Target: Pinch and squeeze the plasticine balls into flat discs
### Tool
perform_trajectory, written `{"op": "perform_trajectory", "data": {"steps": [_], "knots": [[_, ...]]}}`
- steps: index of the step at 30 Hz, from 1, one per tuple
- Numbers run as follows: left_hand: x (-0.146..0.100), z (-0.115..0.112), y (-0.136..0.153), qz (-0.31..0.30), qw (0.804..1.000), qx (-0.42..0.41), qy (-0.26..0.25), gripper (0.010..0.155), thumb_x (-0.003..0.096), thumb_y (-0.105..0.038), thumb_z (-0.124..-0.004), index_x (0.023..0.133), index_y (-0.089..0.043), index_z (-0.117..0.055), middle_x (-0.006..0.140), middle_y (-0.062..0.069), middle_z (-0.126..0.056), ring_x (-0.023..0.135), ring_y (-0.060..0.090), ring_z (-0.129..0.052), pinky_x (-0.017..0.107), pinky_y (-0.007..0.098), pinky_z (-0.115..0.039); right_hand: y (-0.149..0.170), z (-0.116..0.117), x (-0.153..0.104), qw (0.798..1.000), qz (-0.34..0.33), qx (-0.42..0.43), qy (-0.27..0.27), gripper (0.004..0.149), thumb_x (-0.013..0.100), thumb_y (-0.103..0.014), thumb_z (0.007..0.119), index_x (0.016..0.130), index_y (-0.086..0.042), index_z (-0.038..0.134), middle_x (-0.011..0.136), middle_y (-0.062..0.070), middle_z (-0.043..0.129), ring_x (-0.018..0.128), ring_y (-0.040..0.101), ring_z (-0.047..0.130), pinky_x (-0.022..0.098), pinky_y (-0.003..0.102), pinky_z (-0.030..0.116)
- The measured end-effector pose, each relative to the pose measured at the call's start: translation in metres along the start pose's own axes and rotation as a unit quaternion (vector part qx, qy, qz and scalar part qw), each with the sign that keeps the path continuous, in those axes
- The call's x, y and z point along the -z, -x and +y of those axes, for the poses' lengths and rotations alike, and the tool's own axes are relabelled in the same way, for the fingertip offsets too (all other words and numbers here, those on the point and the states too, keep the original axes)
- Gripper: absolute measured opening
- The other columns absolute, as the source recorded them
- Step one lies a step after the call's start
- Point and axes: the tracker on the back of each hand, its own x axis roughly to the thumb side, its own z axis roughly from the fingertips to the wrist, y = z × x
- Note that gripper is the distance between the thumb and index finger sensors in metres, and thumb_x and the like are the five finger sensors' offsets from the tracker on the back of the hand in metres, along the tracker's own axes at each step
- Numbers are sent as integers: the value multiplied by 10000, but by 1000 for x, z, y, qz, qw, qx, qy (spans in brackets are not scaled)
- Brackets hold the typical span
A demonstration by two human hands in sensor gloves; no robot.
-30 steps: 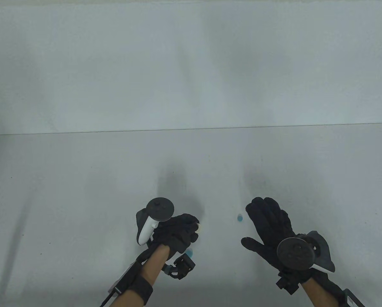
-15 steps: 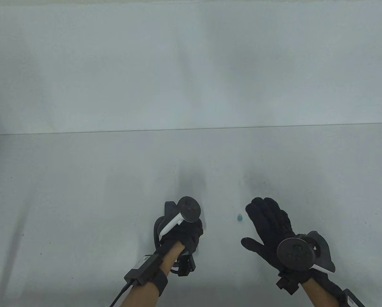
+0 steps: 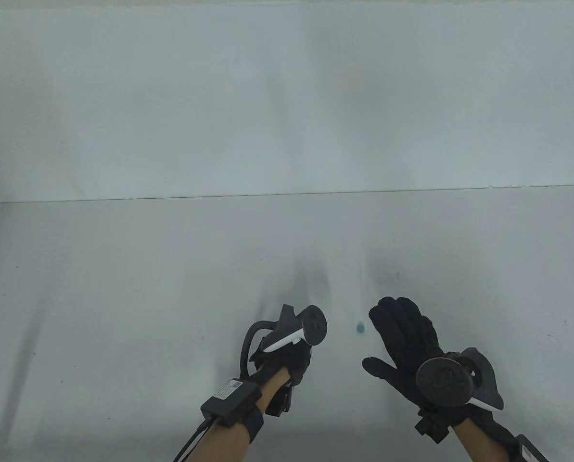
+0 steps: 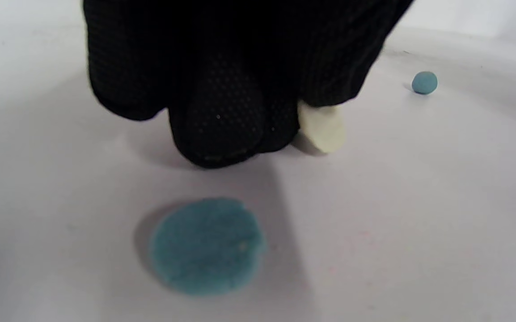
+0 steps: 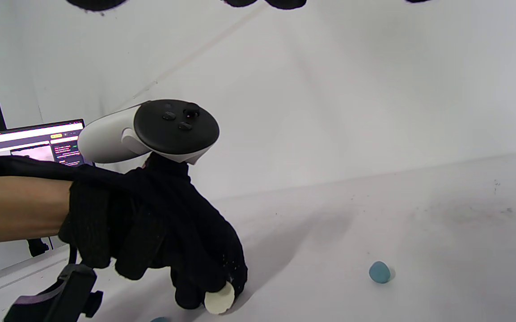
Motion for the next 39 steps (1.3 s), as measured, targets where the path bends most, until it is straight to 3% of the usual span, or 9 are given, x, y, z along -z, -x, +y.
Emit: {"op": "perform_trajectory", "data": {"steps": [12, 19, 22, 25, 33, 39], "knots": [[-5, -11, -15, -10, 991, 121, -57, 473, 480, -304, -842, 909, -107, -833, 758, 72, -937, 534, 218, -1034, 503, 425, -849, 0, 0, 0, 1000, 0, 0, -1, 805, 559, -644, 511, 1159, -137, 335, 1231, 177, 323, 1098, 527, 350, 701, 740, 459], [-12, -3, -2, -11, 997, 56, -56, 539, 498, -362, -792, 974, -109, -790, 846, 102, -913, 603, 250, -1028, 530, 442, -838, 0, -1, 0, 1000, 2, 1, 1, 806, 558, -645, 512, 1159, -137, 335, 1232, 178, 322, 1098, 527, 351, 702, 740, 458], [-29, 11, 10, -29, 997, -29, -70, 598, 510, -431, -740, 1009, -103, -757, 885, 129, -894, 618, 274, -1020, 534, 457, -827, 0, -1, 1, 1000, 1, 1, -1, 806, 559, -645, 512, 1160, -138, 334, 1232, 178, 323, 1099, 526, 350, 701, 741, 457], [-53, 27, 21, -46, 990, -57, -122, 655, 518, -482, -694, 1052, -102, -700, 940, 152, -848, 679, 305, -993, 558, 475, -809, -1, 0, 1, 1000, 1, -1, -4, 807, 558, -645, 512, 1160, -137, 335, 1232, 177, 324, 1099, 526, 351, 701, 741, 458], [-127, 46, 50, -97, 969, -61, -220, 812, 519, -554, -631, 1152, -70, -477, 1144, 235, -574, 1005, 498, -700, 677, 619, -660, -1, 1, 1, 1000, 2, -1, -13, 813, 556, -650, 511, 1160, -136, 336, 1233, 176, 323, 1099, 527, 349, 702, 742, 455], [-154, 42, 62, -98, 959, -29, -265, 845, 521, -560, -626, 1157, -47, -414, 1175, 273, -421, 1077, 547, -460, 720, 672, -508, -1, 2, 2, 1000, 3, -2, -19, 816, 555, -653, 512, 1161, -136, 334, 1232, 177, 324, 1100, 526, 348, 701, 743, 454]]}}
